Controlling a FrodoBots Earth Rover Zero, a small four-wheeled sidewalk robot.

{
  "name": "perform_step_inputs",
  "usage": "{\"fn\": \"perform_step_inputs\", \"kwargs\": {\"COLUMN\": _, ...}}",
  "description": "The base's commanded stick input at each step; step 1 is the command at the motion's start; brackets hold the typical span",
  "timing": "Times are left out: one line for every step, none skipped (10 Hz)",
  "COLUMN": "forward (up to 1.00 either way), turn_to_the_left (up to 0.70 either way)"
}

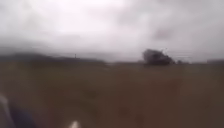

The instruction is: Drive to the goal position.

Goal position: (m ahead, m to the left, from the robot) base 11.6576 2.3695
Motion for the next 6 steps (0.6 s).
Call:
{"fn": "perform_step_inputs", "kwargs": {"forward": 0.7, "turn_to_the_left": 0.0}}
{"fn": "perform_step_inputs", "kwargs": {"forward": 0.7, "turn_to_the_left": 0.0}}
{"fn": "perform_step_inputs", "kwargs": {"forward": 0.7, "turn_to_the_left": 0.0}}
{"fn": "perform_step_inputs", "kwargs": {"forward": 0.7, "turn_to_the_left": 0.0}}
{"fn": "perform_step_inputs", "kwargs": {"forward": 0.7, "turn_to_the_left": 0.0}}
{"fn": "perform_step_inputs", "kwargs": {"forward": 0.7, "turn_to_the_left": 0.0}}
